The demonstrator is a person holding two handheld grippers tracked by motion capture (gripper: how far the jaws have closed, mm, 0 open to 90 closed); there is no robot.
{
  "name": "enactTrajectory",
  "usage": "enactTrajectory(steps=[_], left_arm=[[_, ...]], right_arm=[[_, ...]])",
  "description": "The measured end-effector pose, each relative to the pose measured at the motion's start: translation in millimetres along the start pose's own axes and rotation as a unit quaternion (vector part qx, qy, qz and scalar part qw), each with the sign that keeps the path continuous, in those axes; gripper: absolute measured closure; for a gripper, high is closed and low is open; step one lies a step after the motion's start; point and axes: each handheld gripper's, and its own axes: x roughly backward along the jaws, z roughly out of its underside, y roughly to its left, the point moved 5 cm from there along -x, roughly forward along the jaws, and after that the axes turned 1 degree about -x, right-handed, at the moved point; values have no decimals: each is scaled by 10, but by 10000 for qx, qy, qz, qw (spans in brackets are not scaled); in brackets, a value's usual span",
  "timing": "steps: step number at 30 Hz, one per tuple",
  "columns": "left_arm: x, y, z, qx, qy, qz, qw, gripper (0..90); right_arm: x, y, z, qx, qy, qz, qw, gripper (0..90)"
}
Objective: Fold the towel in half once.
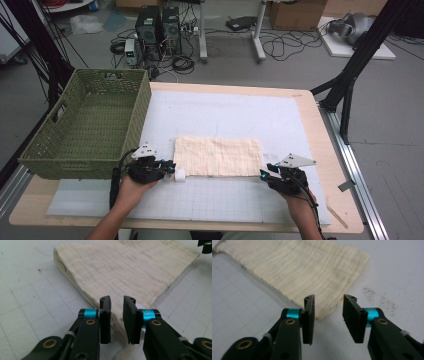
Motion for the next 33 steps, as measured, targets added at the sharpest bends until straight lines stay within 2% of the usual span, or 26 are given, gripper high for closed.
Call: enactTrajectory(steps=[1,4,8,11,15,18,21,23,25,28,31,33], left_arm=[[2,5,-23,-22,-53,-44,10000,702],[-37,38,-93,-91,-160,-134,9997,690],[-149,92,-236,-260,-298,-250,9989,689],[-254,150,-333,-359,-388,-408,9978,696],[-457,236,-435,-354,-274,-570,9974,726],[-602,310,-472,-416,-61,-804,9959,749],[-715,379,-454,-434,32,-1015,9939,778],[-762,422,-397,-307,199,-1065,9936,782],[-750,434,-402,-303,202,-1108,9932,795],[-746,442,-398,-365,237,-1227,9915,802],[-752,441,-397,-368,222,-1302,9906,814],[-750,444,-396,-326,215,-1298,9908,816]], right_arm=[[4,-9,-14,-9,-78,25,10000,595],[-26,-23,-59,61,-209,100,9997,610],[-167,-47,-103,143,-126,118,9997,672],[-270,-21,-101,247,12,-48,9997,715],[-397,5,-73,432,259,-35,9987,713],[-432,-14,-61,250,222,-87,9994,701],[-420,3,-57,252,231,-148,9993,682],[-407,-2,-74,214,169,-178,9995,653],[-385,-50,-144,110,-17,-78,9999,598],[-436,-167,-274,-66,-133,87,9999,581],[-589,-235,-424,122,-118,255,9995,621],[-712,-246,-517,232,-92,265,9993,651]])
